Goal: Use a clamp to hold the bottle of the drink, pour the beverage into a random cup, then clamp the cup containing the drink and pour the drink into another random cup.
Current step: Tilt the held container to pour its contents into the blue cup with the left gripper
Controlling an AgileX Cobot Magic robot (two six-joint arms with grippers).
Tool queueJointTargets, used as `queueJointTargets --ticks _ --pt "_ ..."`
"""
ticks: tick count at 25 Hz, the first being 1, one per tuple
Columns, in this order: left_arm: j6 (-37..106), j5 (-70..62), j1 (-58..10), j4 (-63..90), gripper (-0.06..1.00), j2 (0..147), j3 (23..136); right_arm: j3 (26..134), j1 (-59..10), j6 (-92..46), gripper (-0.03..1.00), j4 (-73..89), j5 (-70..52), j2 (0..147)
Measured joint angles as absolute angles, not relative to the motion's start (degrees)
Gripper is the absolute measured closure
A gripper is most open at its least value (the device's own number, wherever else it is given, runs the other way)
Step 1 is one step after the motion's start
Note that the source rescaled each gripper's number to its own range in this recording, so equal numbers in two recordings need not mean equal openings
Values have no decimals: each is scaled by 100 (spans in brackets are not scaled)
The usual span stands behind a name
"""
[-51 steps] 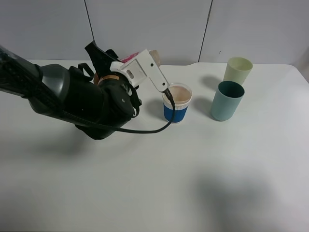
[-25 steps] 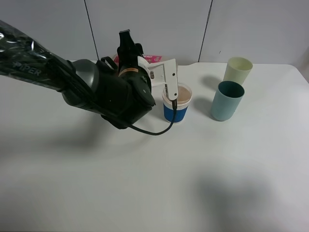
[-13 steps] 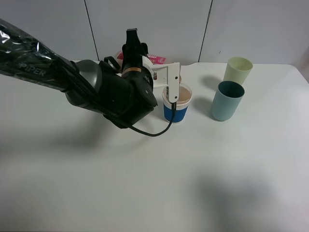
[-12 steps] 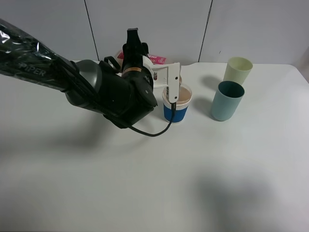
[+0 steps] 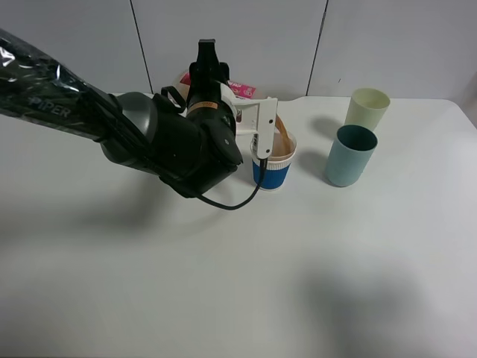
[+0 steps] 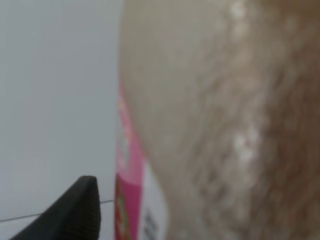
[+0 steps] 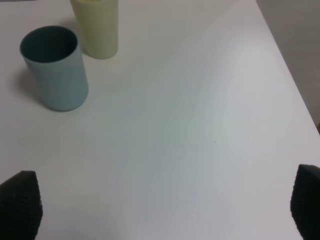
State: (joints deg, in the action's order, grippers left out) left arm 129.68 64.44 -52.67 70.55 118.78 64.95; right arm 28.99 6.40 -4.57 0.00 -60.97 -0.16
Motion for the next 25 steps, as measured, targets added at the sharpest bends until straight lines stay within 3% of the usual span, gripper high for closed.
queueJointTargets --ticks 25 --pt "13311 6643 -5160 7296 89 11878 6495 2899 640 -457 -3 0 -6097 -16"
